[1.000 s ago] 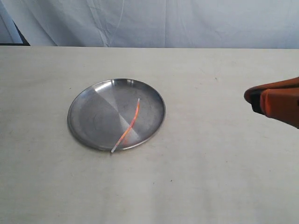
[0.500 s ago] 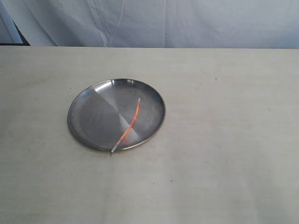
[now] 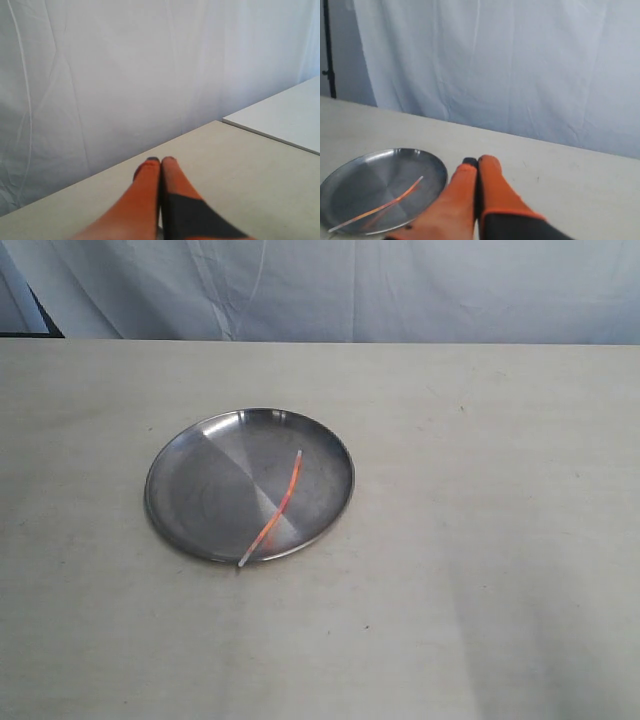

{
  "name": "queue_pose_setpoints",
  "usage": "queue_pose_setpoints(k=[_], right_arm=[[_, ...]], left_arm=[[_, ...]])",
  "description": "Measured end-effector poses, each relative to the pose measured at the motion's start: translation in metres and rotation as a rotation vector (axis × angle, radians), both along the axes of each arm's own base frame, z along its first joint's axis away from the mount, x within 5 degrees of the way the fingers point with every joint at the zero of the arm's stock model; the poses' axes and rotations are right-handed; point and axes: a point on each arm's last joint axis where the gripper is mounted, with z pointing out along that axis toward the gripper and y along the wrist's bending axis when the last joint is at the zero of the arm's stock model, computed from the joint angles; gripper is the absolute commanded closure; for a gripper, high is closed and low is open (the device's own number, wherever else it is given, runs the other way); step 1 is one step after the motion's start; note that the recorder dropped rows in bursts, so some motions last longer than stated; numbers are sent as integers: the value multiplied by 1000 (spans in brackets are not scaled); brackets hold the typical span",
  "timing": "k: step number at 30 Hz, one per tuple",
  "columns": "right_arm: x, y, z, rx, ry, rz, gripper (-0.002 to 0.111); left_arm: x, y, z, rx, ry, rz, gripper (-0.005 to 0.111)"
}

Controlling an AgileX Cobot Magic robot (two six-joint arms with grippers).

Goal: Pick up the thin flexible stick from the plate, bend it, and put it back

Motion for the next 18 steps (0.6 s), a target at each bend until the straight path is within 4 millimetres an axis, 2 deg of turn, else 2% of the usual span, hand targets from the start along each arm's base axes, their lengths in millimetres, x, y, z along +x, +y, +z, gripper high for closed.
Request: queue_pose_setpoints(k=[4,8,18], right_arm=[[1,-6,-37,101,-23,-71,108],[5,-6,-63,138,39,-81,108],[4,-2,-72,143,104,-31,108]], left_arm=[[0,0,0,0,0,0,107],[0,0,0,1,-1,0,107],[0,0,0,1,-1,0,107]])
